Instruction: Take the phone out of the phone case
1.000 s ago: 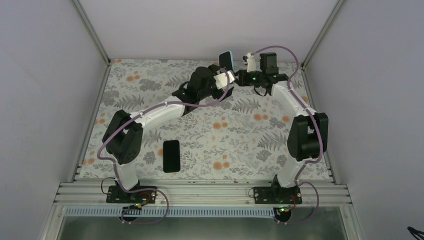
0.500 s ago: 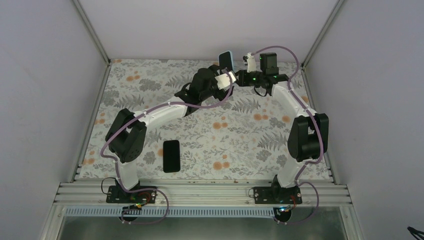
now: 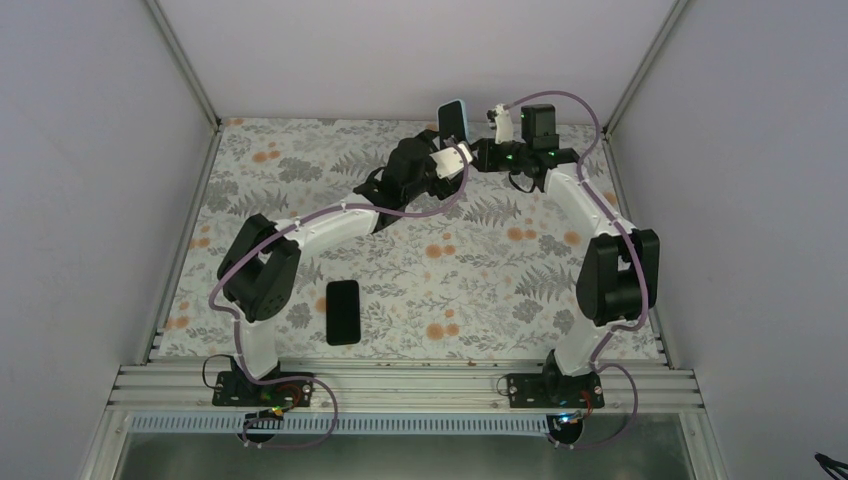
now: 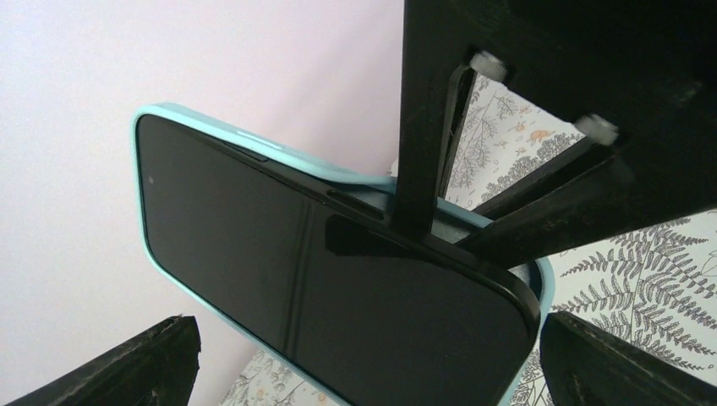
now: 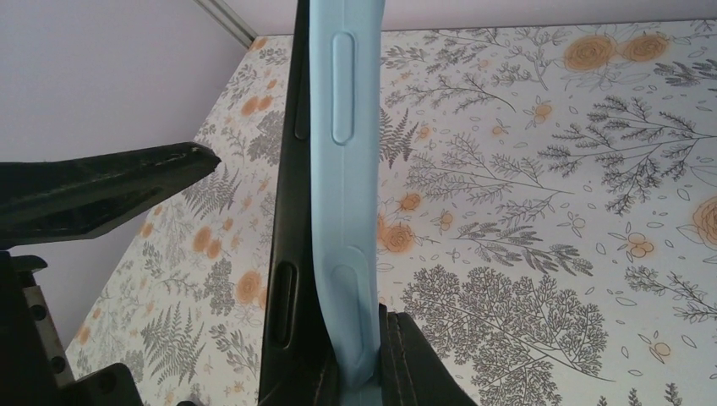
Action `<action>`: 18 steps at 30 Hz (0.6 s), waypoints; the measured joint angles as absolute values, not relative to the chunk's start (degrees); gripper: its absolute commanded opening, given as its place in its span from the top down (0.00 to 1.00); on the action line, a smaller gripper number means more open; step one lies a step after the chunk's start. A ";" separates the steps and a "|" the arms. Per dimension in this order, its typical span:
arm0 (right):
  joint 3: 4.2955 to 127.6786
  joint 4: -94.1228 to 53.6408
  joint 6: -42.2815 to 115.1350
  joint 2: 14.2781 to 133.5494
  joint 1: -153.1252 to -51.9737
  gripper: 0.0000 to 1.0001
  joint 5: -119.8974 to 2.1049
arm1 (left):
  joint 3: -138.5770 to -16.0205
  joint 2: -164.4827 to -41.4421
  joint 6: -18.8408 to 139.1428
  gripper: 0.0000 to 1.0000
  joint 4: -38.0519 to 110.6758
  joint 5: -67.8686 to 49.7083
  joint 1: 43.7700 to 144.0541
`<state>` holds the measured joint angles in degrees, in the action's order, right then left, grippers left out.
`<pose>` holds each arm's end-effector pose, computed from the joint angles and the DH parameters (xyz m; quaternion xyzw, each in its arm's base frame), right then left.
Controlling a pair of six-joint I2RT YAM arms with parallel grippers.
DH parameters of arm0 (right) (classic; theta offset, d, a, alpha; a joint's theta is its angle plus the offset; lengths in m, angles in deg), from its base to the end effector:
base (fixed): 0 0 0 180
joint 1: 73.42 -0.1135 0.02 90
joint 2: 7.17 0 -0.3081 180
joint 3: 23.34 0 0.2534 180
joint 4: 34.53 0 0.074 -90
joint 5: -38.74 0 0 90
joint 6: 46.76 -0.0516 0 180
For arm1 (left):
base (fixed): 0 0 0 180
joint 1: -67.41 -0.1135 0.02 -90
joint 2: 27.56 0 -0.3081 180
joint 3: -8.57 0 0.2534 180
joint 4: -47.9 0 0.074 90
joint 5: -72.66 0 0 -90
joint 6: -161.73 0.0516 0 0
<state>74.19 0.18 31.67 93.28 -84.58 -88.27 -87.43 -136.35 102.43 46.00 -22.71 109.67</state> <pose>0.4062 0.1118 0.3332 -0.1370 0.8515 0.3617 0.3541 0.3641 -0.3244 0.3173 0.4472 0.6529 -0.0246 0.6109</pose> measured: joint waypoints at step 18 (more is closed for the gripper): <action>73.97 -0.67 31.56 92.88 -84.58 0.97 -88.88 | -88.04 -136.37 102.36 0.01 45.58 -23.17 109.65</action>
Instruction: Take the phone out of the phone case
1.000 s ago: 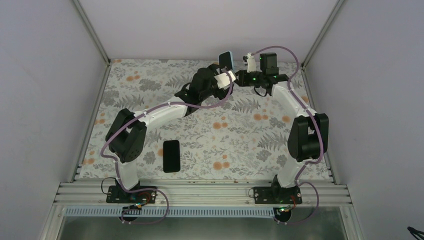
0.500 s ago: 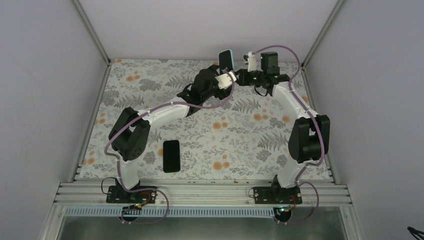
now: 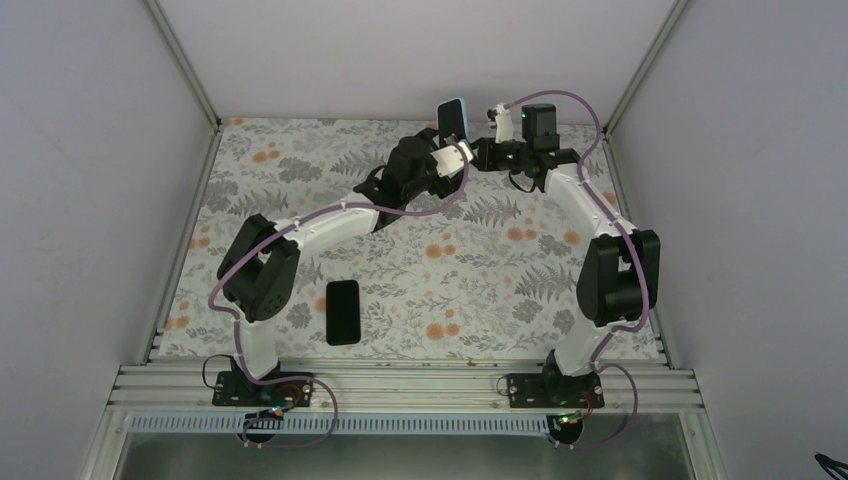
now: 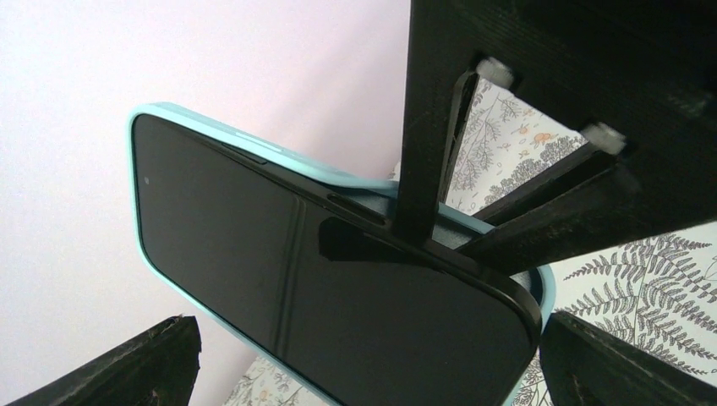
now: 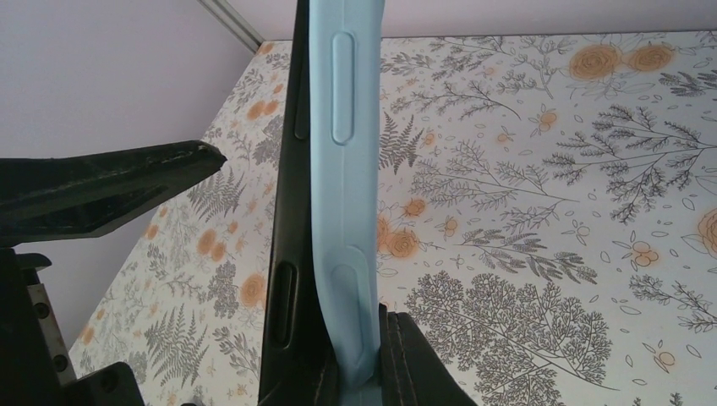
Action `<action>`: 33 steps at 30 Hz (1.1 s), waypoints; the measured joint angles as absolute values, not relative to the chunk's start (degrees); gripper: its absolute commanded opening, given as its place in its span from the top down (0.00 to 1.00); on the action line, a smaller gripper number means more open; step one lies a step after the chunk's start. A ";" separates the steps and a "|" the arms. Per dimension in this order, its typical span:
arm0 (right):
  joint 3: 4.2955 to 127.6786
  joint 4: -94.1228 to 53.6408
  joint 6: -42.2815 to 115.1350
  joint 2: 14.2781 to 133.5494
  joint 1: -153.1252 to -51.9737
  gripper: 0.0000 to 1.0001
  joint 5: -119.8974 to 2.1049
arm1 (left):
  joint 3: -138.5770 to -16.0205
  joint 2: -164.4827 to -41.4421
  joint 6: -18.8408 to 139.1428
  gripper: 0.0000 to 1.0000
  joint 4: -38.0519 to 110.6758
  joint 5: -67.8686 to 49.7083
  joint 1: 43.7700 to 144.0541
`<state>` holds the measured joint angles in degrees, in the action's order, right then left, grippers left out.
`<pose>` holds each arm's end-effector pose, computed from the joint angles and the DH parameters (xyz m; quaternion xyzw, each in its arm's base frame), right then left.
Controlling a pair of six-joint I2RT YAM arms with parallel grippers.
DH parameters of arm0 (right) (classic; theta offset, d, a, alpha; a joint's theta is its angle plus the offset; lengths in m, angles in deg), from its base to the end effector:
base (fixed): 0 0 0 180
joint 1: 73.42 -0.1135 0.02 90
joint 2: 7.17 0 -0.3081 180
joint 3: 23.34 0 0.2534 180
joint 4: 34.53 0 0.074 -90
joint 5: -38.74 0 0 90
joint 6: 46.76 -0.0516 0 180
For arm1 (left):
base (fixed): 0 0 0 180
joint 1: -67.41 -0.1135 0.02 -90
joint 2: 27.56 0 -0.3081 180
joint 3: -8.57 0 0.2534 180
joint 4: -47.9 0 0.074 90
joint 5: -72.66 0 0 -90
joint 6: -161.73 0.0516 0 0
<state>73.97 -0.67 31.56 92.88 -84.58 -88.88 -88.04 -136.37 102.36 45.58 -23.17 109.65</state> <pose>0.4051 0.1120 0.3363 -0.1410 0.8463 0.3666 0.3599 0.3651 -0.3244 0.3202 0.4440 0.6539 -0.0218 0.6122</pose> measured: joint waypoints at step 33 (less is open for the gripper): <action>73.97 -1.79 31.58 92.88 -84.58 0.97 -88.82 | -91.08 -136.39 103.08 0.02 43.99 -24.70 109.94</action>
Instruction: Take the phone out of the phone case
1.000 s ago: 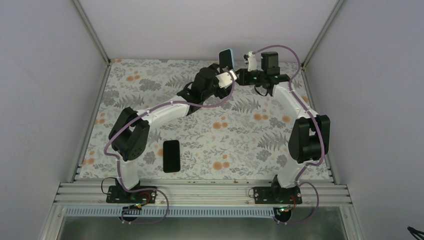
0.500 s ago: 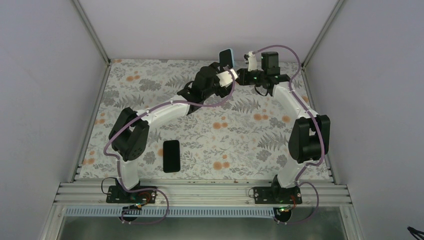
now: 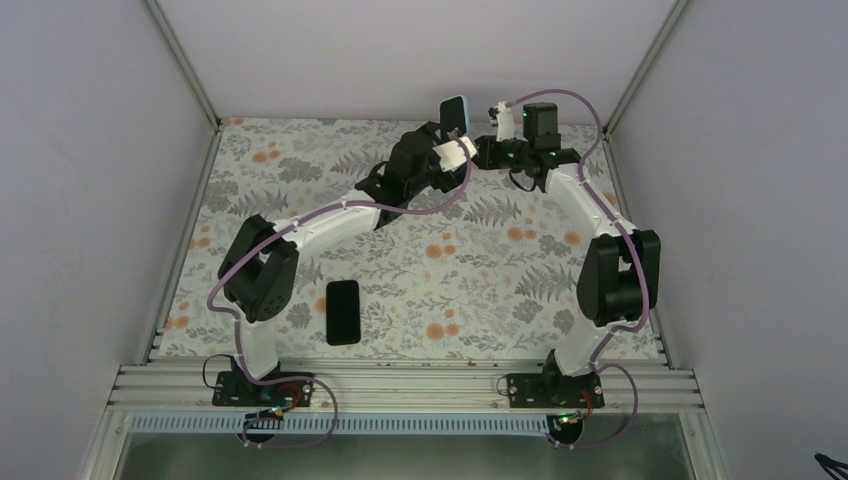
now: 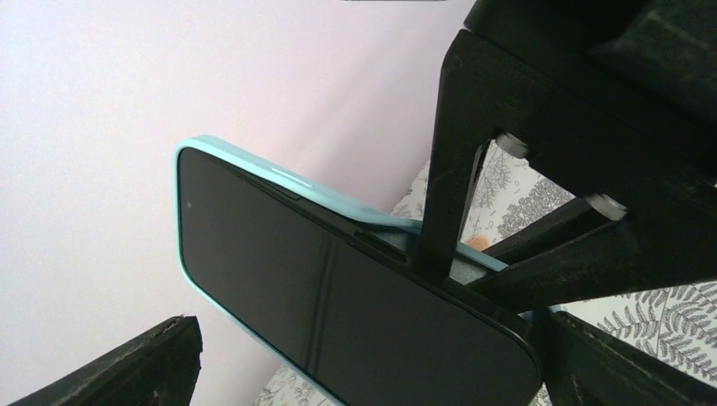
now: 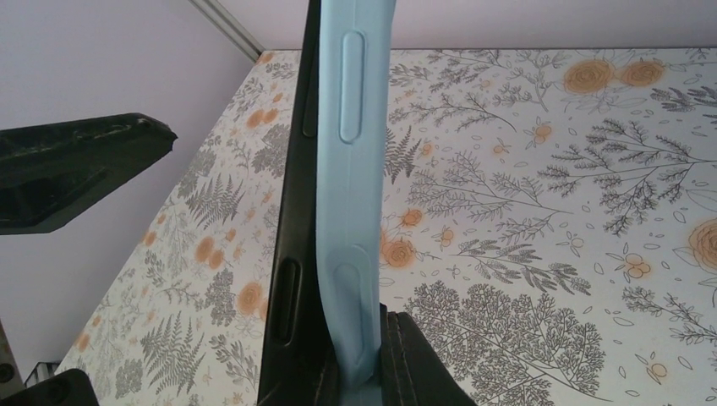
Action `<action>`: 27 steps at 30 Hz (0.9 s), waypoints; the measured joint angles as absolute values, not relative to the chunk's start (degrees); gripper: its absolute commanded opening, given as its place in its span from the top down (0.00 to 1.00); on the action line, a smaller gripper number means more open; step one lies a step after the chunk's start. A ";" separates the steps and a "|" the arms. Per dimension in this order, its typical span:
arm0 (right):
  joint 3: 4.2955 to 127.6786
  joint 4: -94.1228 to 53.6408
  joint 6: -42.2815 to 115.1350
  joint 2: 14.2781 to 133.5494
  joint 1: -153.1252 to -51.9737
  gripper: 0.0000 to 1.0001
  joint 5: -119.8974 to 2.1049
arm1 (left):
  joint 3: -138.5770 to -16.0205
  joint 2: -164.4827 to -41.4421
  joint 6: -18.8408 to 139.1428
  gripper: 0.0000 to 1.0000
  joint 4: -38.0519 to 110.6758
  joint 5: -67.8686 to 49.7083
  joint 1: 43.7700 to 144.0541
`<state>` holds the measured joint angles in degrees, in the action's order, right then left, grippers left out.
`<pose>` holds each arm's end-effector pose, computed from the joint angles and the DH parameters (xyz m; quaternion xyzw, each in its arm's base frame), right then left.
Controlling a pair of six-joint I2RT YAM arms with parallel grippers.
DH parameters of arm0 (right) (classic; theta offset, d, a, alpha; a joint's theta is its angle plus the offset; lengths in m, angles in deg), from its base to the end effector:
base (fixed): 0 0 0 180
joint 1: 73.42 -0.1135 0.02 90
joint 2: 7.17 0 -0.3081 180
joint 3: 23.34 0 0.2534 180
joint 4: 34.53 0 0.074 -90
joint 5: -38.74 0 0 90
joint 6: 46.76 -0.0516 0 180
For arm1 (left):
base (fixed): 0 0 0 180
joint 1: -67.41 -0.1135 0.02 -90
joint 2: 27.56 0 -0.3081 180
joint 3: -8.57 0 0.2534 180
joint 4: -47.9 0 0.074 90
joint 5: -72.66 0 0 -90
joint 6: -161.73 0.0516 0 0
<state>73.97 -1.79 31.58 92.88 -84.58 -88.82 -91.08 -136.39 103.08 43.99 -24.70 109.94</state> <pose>0.4064 0.1122 0.3381 -0.1438 0.8422 0.3663 0.3685 0.3667 -0.3274 0.3363 0.4378 0.6486 -0.0104 0.6226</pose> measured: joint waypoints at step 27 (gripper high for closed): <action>73.92 -5.13 30.62 92.62 -84.14 0.97 -88.38 | -89.11 -139.08 113.97 0.05 57.43 -31.41 111.16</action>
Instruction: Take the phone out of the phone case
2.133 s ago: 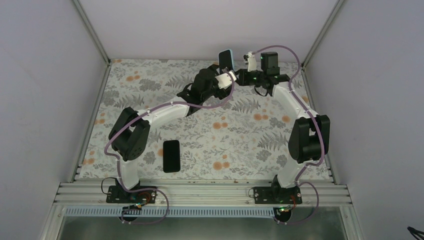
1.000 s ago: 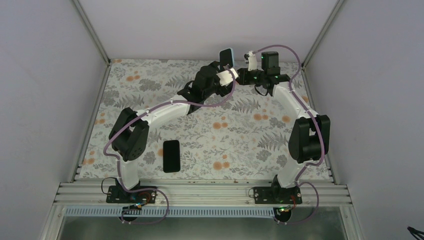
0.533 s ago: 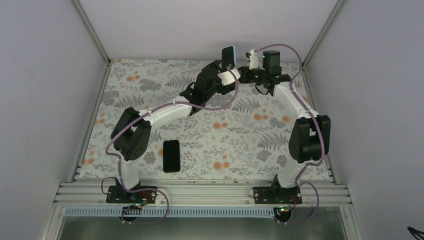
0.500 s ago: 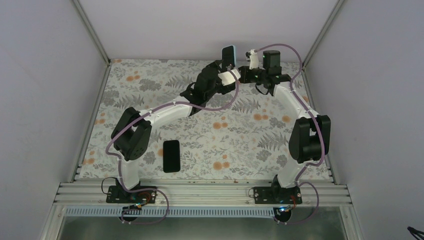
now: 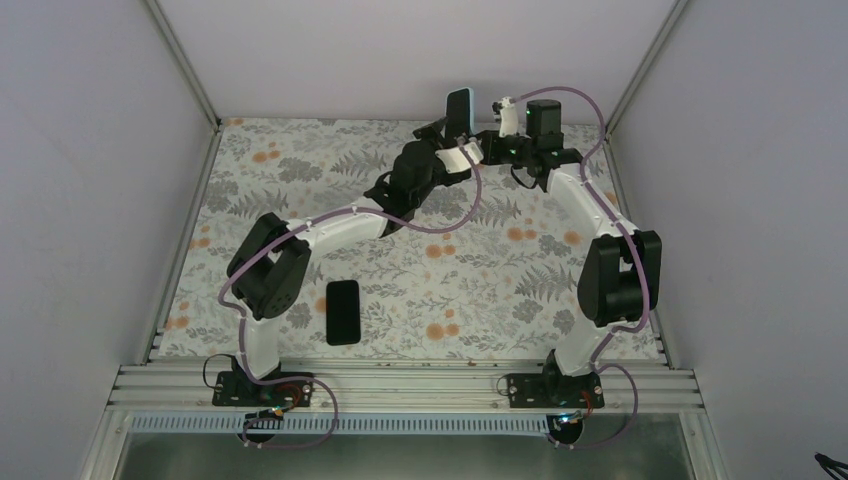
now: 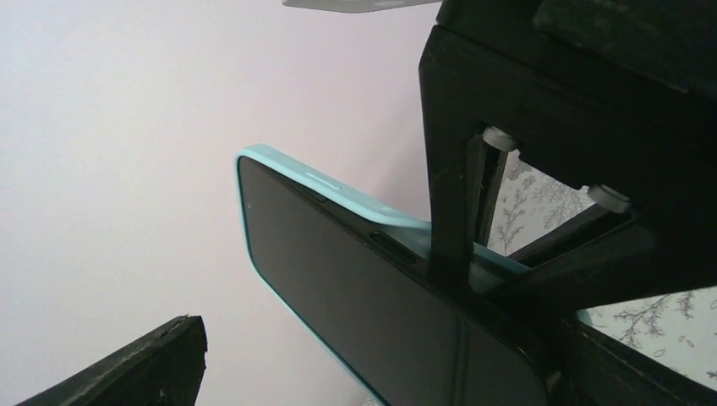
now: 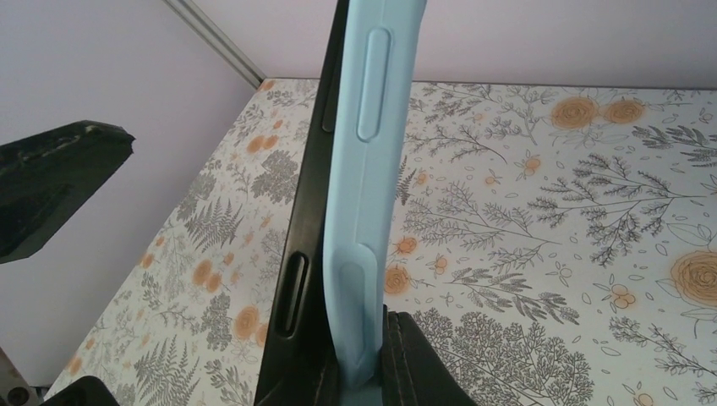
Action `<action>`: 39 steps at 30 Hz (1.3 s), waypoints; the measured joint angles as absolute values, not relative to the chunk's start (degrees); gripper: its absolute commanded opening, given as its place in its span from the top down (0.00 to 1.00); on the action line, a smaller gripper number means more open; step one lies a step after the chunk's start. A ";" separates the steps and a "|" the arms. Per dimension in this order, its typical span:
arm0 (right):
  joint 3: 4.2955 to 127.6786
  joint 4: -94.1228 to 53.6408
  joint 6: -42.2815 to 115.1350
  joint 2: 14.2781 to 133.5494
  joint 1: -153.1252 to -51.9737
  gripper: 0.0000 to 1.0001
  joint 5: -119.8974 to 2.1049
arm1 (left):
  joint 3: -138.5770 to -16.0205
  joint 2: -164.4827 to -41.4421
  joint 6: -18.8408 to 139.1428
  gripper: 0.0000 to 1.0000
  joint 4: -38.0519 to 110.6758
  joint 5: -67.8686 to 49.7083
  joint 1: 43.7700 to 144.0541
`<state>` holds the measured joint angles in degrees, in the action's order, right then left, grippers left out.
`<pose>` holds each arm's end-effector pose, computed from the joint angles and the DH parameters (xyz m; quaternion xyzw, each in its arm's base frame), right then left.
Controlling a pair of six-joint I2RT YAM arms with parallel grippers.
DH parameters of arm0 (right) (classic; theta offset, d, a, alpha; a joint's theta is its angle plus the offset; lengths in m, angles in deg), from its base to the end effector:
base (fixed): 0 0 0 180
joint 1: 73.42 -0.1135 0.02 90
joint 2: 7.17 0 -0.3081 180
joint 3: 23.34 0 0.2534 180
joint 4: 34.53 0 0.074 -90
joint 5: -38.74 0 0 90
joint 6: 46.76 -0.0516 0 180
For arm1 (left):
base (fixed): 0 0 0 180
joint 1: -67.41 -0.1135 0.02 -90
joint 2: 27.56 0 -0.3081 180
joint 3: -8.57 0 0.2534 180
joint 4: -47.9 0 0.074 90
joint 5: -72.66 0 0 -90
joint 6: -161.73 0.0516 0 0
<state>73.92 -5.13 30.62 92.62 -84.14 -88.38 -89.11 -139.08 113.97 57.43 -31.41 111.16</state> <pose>0.4101 0.1093 0.3450 -0.1407 0.8313 0.3656 0.3943 0.3719 -0.3386 0.3302 0.4353 0.5890 0.0809 0.6760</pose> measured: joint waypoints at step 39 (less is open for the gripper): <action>73.86 -7.06 27.08 91.00 -84.10 0.97 -90.54 | -83.93 -138.38 109.38 0.26 66.68 -26.12 107.64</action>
